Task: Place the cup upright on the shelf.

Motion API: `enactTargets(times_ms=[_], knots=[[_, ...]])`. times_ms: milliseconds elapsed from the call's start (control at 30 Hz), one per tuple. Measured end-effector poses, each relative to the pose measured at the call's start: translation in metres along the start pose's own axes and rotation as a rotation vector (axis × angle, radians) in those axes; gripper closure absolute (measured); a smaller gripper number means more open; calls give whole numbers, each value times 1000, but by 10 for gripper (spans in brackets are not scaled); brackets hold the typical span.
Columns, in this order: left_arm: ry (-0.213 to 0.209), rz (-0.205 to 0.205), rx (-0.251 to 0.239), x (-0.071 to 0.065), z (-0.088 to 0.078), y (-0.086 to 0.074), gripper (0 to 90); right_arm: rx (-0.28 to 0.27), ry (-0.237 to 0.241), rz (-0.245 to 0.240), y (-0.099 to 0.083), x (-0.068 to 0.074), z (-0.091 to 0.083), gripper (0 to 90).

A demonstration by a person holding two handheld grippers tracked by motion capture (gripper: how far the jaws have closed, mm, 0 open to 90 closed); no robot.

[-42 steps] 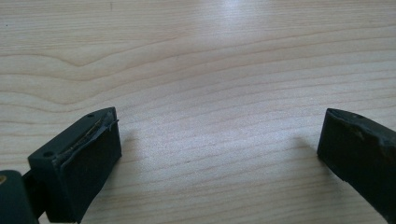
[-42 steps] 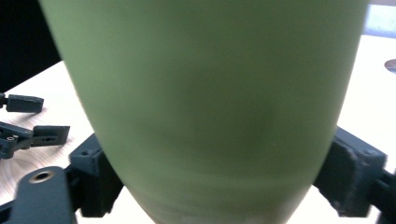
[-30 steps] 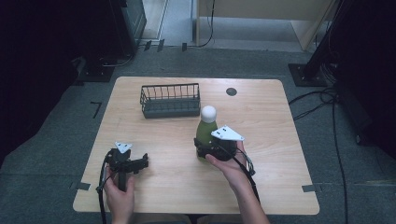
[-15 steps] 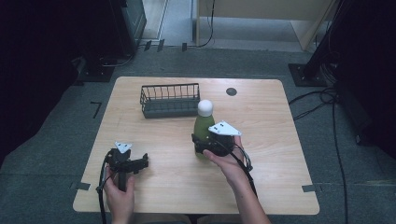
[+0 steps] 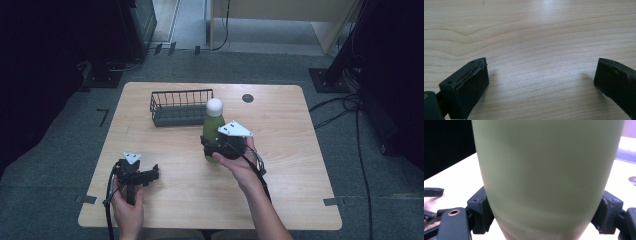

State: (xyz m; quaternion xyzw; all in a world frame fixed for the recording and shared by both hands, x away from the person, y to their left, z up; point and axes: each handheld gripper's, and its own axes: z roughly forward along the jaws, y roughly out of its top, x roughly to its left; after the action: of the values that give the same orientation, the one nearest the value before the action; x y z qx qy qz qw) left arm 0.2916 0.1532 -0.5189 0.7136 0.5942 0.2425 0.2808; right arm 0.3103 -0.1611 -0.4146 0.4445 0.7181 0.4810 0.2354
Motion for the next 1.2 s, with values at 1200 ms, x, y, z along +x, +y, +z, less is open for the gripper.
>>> enactTargets(times_ms=[1200], knots=[[0,-1,0,0,0,0,1,-53,-27,-35,60,13,28,196]])
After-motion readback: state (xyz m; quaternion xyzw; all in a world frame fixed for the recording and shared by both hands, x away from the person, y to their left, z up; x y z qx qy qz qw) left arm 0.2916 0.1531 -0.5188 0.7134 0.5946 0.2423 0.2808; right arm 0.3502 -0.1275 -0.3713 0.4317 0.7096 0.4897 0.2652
